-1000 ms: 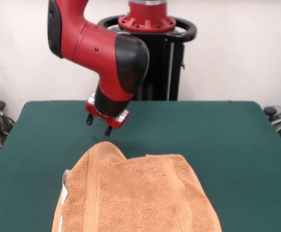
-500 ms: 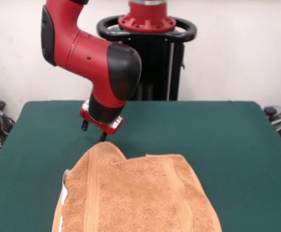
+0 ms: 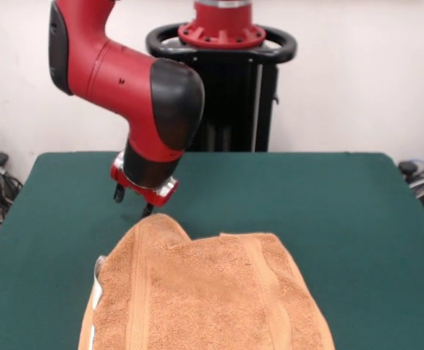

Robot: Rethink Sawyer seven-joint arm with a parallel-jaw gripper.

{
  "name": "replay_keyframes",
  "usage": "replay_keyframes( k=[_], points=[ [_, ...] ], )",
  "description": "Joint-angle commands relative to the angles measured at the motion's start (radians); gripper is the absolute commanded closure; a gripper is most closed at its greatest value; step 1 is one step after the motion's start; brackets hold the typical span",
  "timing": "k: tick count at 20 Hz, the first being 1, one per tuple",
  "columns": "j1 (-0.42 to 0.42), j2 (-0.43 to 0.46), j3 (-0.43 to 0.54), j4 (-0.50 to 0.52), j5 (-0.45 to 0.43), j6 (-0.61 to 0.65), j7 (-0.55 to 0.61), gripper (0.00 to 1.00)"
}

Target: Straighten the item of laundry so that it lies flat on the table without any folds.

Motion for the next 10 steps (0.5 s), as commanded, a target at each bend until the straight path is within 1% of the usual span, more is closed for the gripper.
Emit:
replay_keyframes(
  k=[1,5,10],
  points=[
    [-0.003,-0.068,0.138,-0.069,0.05,0.126,0.035,0.0],
    [-0.005,-0.097,0.146,-0.088,0.057,0.19,0.022,0.0],
    [-0.021,-0.084,0.166,-0.103,0.05,0.154,0.021,0.0]
  ],
)
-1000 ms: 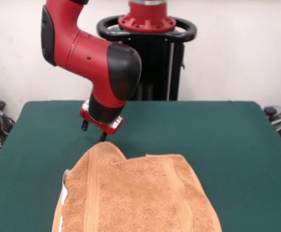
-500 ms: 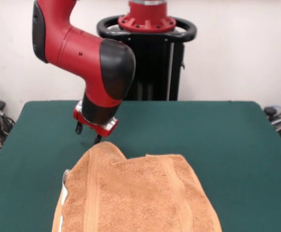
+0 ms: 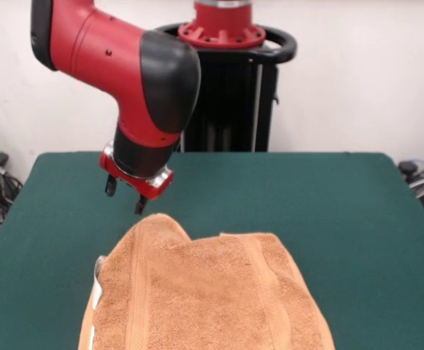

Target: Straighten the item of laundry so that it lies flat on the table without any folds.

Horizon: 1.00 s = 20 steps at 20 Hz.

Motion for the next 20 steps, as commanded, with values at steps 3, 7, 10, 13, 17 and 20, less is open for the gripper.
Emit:
replay_keyframes(
  k=[3,7,10,13,17,20],
  points=[
    [-0.032,-0.017,0.171,-0.051,0.043,0.044,0.012,0.0],
    [-0.047,-0.027,0.19,-0.074,0.049,0.062,0.007,0.0],
    [-0.059,-0.035,0.203,-0.084,0.048,0.065,0.004,0.0],
    [-0.072,-0.035,0.213,-0.092,0.038,0.063,-0.01,0.0],
    [-0.092,-0.005,0.226,-0.113,0.02,0.035,-0.019,0.0],
    [-0.093,0.027,0.224,-0.142,0.008,0.024,-0.008,0.0]
  ],
)
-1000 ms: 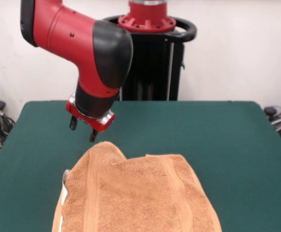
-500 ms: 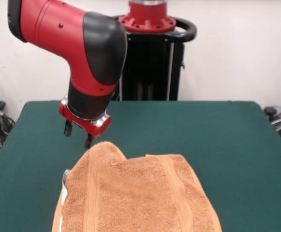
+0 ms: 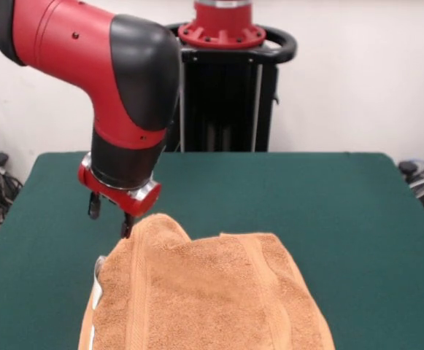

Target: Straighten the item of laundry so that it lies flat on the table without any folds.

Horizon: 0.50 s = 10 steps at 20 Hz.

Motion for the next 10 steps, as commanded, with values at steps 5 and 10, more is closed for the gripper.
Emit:
replay_keyframes(
  k=[5,10],
  points=[
    [-0.021,0.064,0.136,-0.043,-0.005,0.028,-0.001,0.0],
    [0.044,0.109,0.053,-0.118,-0.028,0.293,0.017,0.0]
  ],
)
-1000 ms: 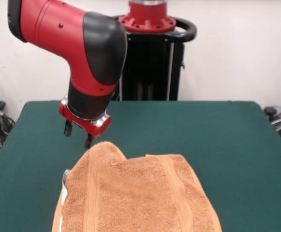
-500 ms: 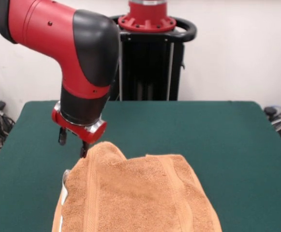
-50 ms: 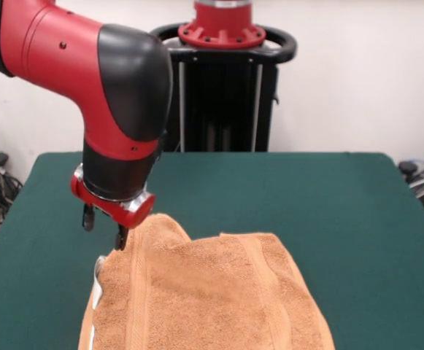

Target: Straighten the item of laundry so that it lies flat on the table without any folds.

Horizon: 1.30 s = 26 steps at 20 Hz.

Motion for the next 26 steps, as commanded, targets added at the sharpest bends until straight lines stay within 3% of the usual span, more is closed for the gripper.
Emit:
replay_keyframes(
  k=[1,10,14,19,26],
  points=[
    [0.073,0.085,0.017,-0.071,-0.033,0.296,0.028,0.0],
    [0.052,-0.028,0.094,0.066,0.003,0.212,0.0,0.0],
    [0.054,-0.031,0.099,0.069,0.005,0.207,0.009,0.0],
    [0.018,-0.04,0.132,0.086,0.01,0.11,-0.008,0.0],
    [-0.003,-0.001,0.163,0.061,0.003,0.068,-0.004,0.0]
  ],
)
